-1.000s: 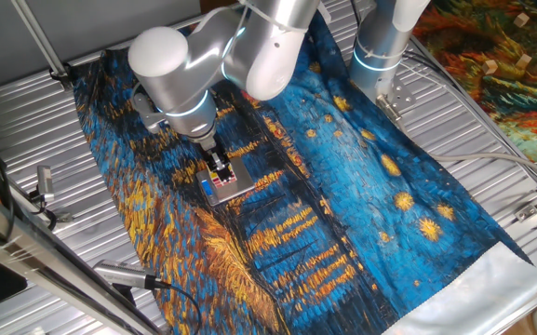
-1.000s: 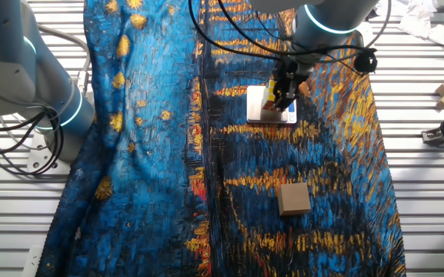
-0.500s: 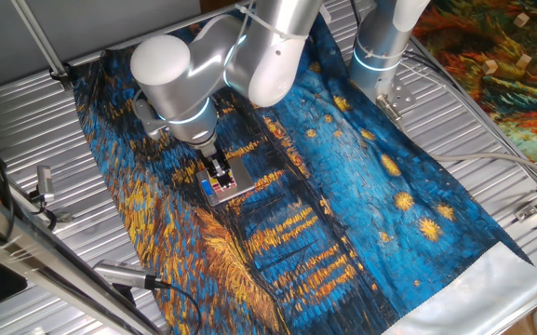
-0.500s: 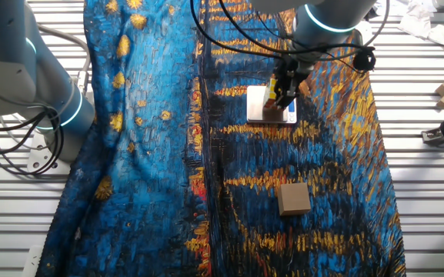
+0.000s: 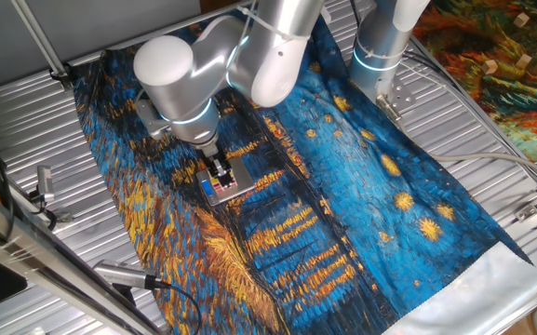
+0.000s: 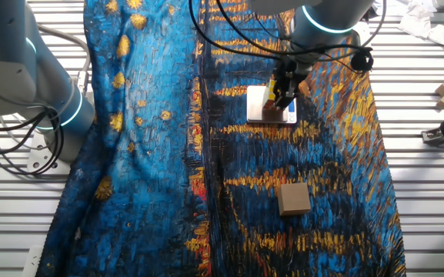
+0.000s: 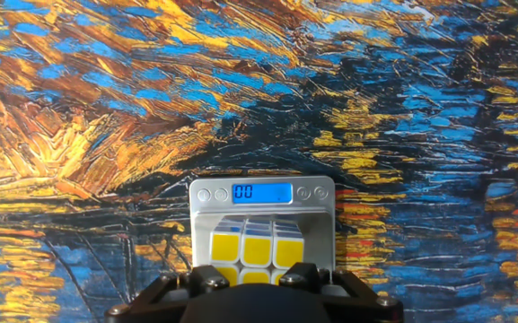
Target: Place the block on the scale
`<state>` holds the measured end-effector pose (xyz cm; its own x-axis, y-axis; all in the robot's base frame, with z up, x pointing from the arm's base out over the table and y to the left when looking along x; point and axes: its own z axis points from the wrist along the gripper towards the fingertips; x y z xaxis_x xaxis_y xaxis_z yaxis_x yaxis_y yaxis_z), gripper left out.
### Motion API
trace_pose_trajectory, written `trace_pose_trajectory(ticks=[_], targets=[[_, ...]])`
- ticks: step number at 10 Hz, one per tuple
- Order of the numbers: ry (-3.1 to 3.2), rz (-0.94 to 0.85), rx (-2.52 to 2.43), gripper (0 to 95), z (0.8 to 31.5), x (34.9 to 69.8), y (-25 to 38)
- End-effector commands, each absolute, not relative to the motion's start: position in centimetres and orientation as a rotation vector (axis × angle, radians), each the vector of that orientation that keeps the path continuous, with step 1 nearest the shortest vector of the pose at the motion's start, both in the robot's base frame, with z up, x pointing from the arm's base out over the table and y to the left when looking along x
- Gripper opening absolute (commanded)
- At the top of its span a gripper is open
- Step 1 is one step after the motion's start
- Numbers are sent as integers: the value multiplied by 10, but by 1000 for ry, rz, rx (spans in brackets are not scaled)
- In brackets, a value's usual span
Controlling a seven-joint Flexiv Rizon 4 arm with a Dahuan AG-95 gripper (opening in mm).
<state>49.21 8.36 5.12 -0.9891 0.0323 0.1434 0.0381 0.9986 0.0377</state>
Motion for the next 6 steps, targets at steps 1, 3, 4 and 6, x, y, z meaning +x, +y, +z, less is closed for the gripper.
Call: trace_pose_trajectory(ticks=[1,3,4,6], targets=[[-3000,-53,-55,0,50,490,83],[-3004,-33,-35,0,49,489,83],[-3003,-31,-16,190,49,489,83],[-3004,-37,25,570,49,489,83]])
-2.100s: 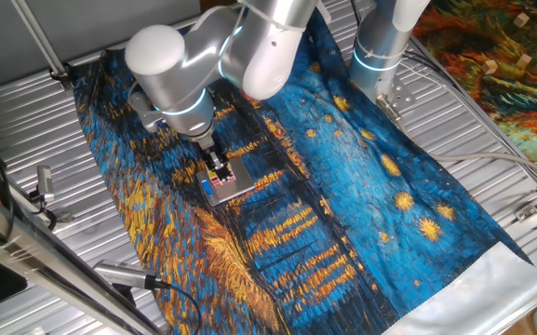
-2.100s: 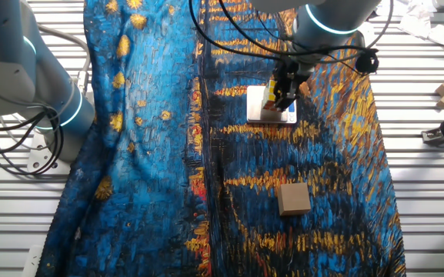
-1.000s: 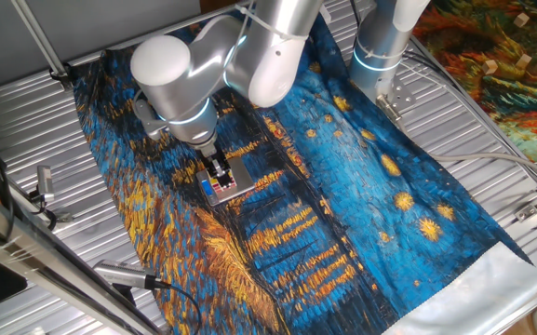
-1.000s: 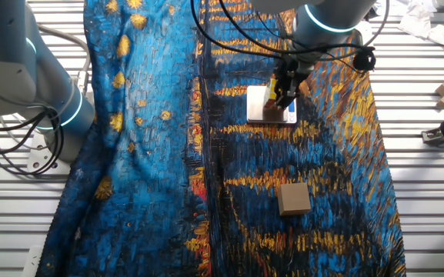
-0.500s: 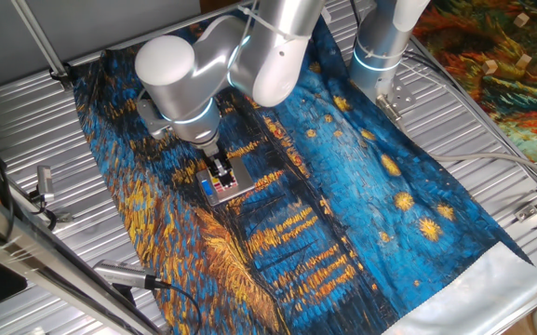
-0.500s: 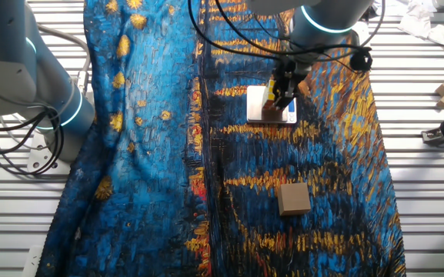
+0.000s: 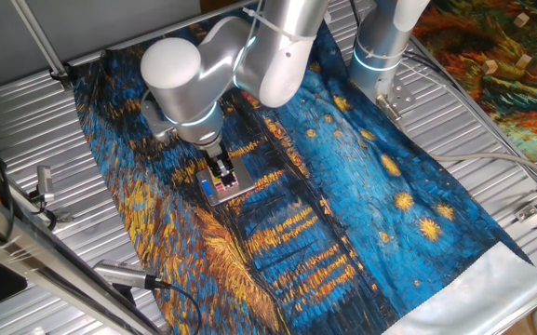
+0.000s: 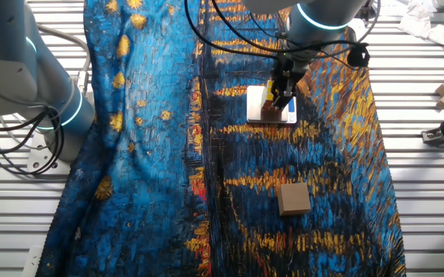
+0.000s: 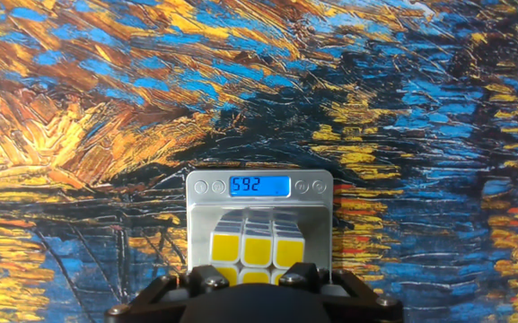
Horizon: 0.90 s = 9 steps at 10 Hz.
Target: Place the block on the scale
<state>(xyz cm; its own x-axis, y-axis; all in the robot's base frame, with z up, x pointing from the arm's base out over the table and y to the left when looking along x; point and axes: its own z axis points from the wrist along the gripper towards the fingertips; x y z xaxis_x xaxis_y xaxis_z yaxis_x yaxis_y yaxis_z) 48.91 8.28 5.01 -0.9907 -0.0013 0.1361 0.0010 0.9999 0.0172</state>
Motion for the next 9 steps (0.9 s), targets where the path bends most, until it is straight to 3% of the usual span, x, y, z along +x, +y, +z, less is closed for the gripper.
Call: trace_pose_trajectory(ticks=[1,2,9], targets=[[-3004,-37,33,760,49,489,83],[-3004,-36,39,950,49,489,83],[-3007,-38,35,950,57,487,86]])
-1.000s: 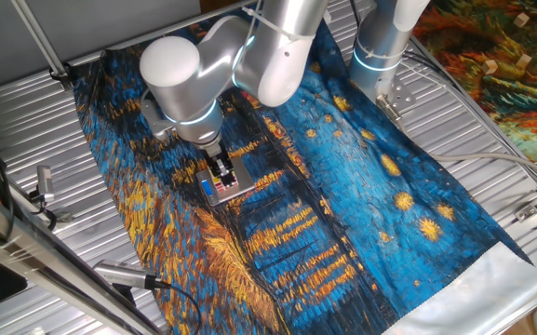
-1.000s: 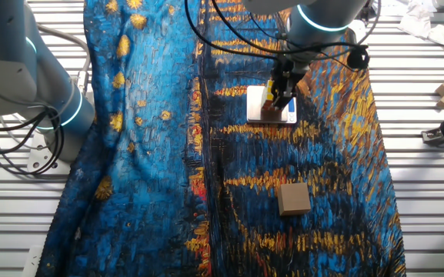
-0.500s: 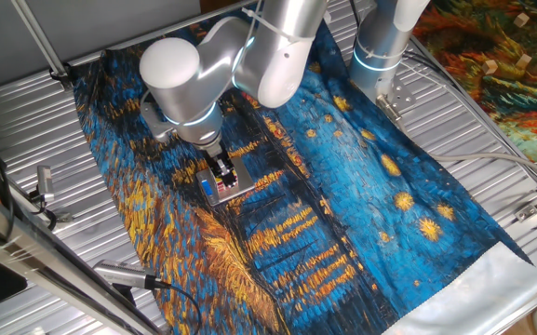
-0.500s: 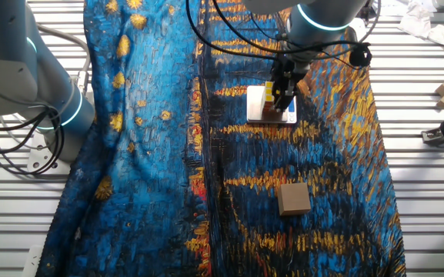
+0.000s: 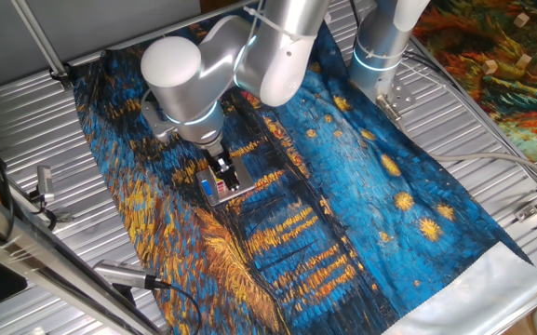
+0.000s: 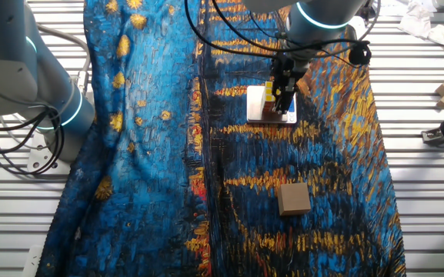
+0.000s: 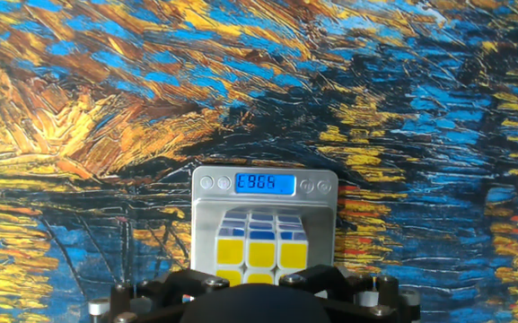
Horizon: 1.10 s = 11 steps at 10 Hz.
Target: Place the block on the scale
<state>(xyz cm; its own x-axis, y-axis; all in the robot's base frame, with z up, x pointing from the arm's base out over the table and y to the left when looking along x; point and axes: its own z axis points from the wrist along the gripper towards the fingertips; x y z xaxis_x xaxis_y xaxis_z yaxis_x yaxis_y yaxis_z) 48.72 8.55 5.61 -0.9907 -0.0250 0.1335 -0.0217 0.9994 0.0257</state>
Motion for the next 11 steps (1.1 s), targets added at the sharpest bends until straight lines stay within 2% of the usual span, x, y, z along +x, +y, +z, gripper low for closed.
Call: trace_pose_trajectory(ticks=[1,3,4,6,10,11], targets=[[-3007,-40,32,950,59,487,87],[-3008,-60,48,950,66,486,90],[-3007,-59,48,760,71,487,91],[-3002,-48,45,760,76,493,93],[-2996,-28,-14,0,86,510,96],[-2992,-29,-20,0,89,514,97]])
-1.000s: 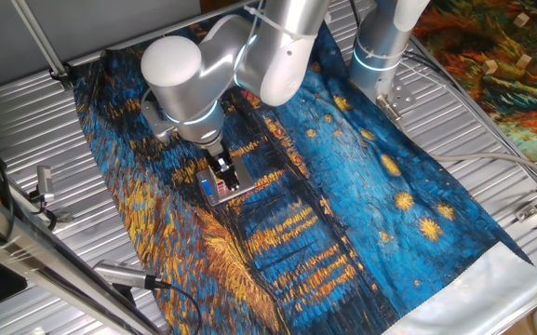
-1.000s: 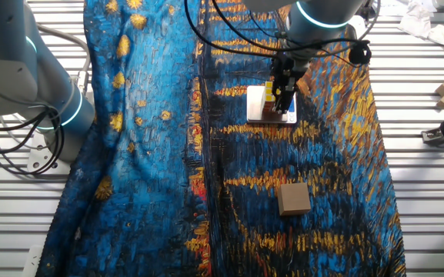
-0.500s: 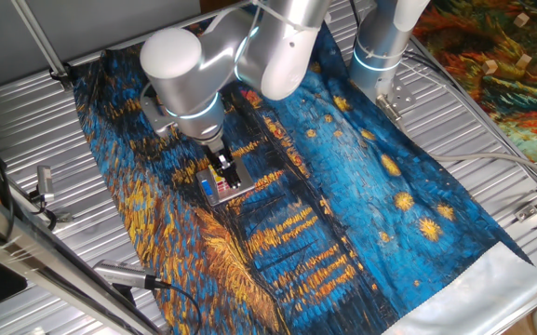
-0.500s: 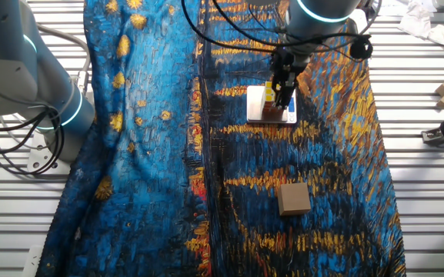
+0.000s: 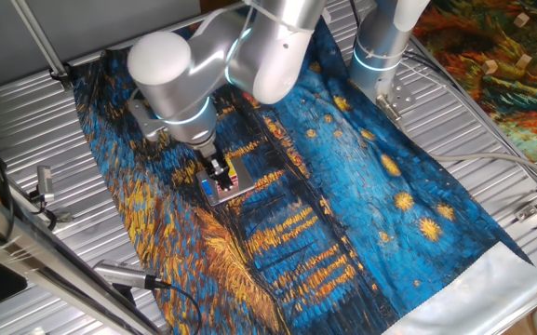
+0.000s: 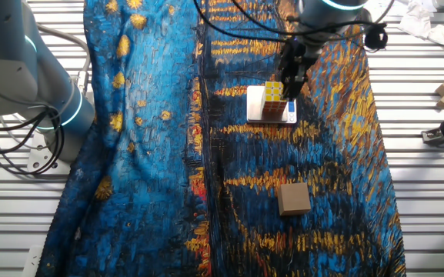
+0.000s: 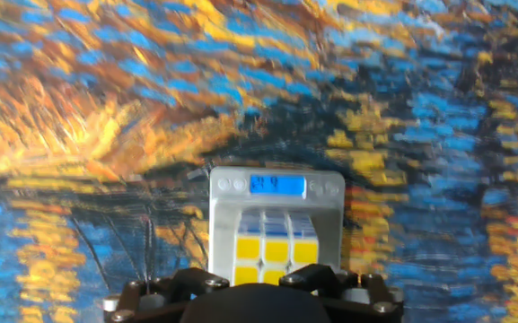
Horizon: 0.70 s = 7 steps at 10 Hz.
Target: Place the block on the scale
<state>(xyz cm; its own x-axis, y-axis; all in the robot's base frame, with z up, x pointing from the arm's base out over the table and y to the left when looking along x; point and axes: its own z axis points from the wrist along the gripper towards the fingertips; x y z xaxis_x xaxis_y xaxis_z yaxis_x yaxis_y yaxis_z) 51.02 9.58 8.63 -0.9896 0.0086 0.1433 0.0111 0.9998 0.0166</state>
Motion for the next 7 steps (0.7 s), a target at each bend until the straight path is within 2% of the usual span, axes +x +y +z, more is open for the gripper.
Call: trace_pose_trajectory(ticks=[1,7], targets=[[-2987,-28,-17,0,91,517,98],[-2977,-27,-40,0,95,522,99]])
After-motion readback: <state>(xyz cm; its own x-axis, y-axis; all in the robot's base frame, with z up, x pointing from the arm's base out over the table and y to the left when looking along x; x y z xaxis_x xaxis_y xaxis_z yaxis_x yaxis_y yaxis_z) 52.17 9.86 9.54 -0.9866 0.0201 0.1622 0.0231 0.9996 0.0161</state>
